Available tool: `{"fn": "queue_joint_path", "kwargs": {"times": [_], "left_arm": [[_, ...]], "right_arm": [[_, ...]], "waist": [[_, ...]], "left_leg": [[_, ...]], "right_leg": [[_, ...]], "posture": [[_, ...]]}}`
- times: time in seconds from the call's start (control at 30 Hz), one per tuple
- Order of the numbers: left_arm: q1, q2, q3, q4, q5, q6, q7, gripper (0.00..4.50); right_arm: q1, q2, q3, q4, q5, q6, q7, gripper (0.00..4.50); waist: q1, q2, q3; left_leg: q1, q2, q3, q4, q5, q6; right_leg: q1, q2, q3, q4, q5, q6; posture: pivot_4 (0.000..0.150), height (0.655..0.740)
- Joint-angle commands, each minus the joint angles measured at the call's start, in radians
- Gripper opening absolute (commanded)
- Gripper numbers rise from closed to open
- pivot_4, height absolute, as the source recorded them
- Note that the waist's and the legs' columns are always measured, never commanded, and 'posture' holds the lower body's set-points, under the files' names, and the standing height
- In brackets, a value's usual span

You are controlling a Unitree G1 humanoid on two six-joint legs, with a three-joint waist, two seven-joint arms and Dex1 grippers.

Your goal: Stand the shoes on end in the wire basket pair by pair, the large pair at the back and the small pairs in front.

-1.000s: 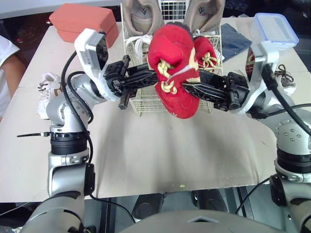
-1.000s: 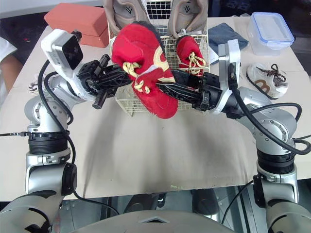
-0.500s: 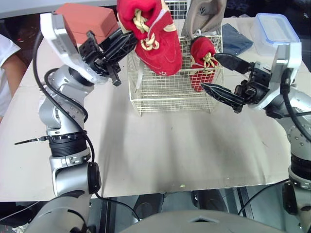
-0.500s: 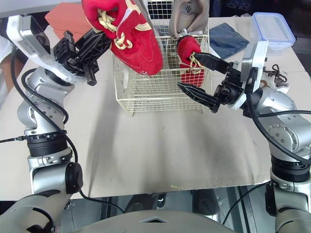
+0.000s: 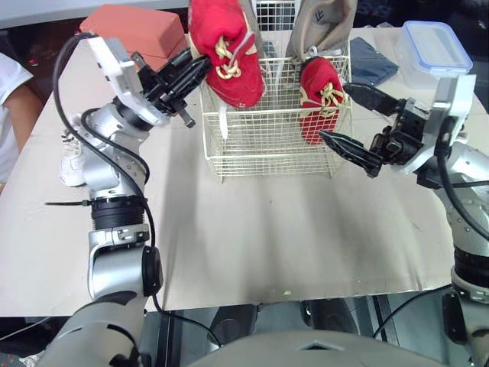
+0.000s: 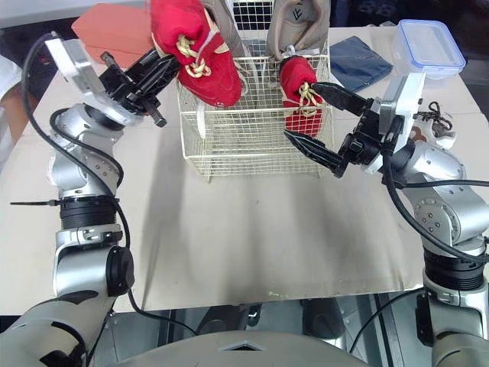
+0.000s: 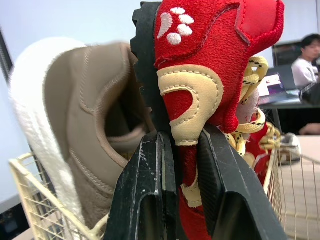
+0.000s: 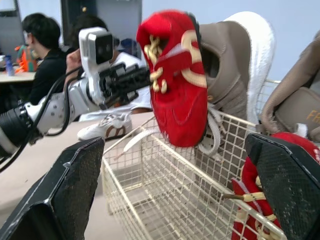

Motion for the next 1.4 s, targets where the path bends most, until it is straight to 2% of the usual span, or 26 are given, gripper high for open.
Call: {"fn": "queue_joint_path", "kwargs": {"times": [0.03, 0.27, 0.43, 0.7, 0.73, 0.77, 0.97, 1.17, 1.4], "left_arm": [[-0.042, 0.007, 0.004, 0.046, 0.014, -0.059, -0.021, 0.40], [-0.038, 0.009, -0.012, 0.117, 0.047, -0.089, -0.042, 0.40], [0.040, 0.045, -0.077, 0.056, 0.046, 0.061, -0.113, 0.40], [0.077, 0.054, -0.093, 0.005, 0.041, 0.221, -0.052, 0.40], [0.076, 0.051, -0.087, 0.000, 0.034, 0.235, -0.042, 1.43], [0.074, 0.047, -0.080, -0.005, 0.024, 0.249, -0.035, 1.71], [0.076, 0.054, -0.077, -0.029, 0.050, 0.212, -0.018, 4.41], [0.080, 0.078, -0.056, -0.105, 0.020, 0.228, -0.009, 4.41], [0.100, 0.083, -0.035, -0.280, -0.027, 0.227, 0.019, 4.41]], "right_arm": [[0.018, 0.015, -0.015, -0.037, -0.004, -0.043, -0.009, 4.47], [0.050, 0.021, -0.016, -0.044, -0.021, -0.072, -0.010, 4.47], [0.054, 0.022, -0.013, -0.044, -0.025, -0.082, -0.012, 4.47], [0.047, 0.023, -0.003, -0.040, -0.036, -0.091, -0.011, 4.47], [0.046, 0.023, -0.003, -0.040, -0.037, -0.090, -0.011, 4.50], [0.046, 0.023, -0.003, -0.041, -0.037, -0.089, -0.011, 4.50], [0.051, 0.016, -0.015, -0.041, -0.036, -0.086, -0.012, 4.50], [0.064, -0.008, -0.053, -0.033, -0.027, -0.085, -0.010, 4.50], [0.091, -0.022, -0.078, -0.030, -0.025, -0.093, -0.003, 4.50]], "waist": [[-0.002, 0.000, 0.000], [-0.005, 0.000, 0.000], [-0.009, 0.000, 0.000], [-0.007, 0.000, -0.001], [-0.007, 0.001, -0.001], [-0.006, 0.001, -0.001], [0.000, 0.002, -0.002], [-0.005, 0.002, -0.002], [-0.003, 0.002, -0.002]], "left_leg": [[0.000, 0.000, 0.000, 0.000, 0.000, 0.000], [0.000, 0.000, 0.000, 0.000, 0.000, 0.000], [0.000, 0.000, 0.000, 0.000, 0.000, 0.000], [0.001, 0.000, 0.000, 0.000, 0.000, 0.000], [0.001, 0.000, 0.000, 0.000, 0.000, 0.000], [0.001, 0.000, 0.000, 0.000, 0.000, 0.000], [0.004, 0.000, -0.001, 0.001, 0.000, 0.000], [0.004, 0.000, 0.000, 0.001, 0.000, 0.000], [0.002, 0.000, 0.000, 0.000, 0.000, 0.000]], "right_leg": [[0.000, 0.000, 0.000, 0.000, 0.000, 0.000], [0.000, 0.000, 0.000, 0.000, 0.000, 0.000], [0.000, 0.000, 0.000, 0.000, 0.000, 0.000], [0.000, 0.000, 0.000, 0.001, 0.000, 0.000], [0.000, 0.000, 0.000, 0.001, 0.000, 0.000], [0.000, 0.000, 0.000, 0.001, 0.000, 0.000], [0.002, 0.001, 0.000, 0.004, 0.000, 0.000], [0.002, 0.001, 0.001, 0.003, 0.000, 0.000], [0.001, 0.000, 0.001, 0.001, 0.000, 0.000]], "posture": [[0.150, 0.7400], [0.150, 0.7400], [0.150, 0.7400], [0.150, 0.7400], [0.150, 0.7400], [0.150, 0.7400], [0.150, 0.7400], [0.150, 0.7400], [0.150, 0.7400]]}}
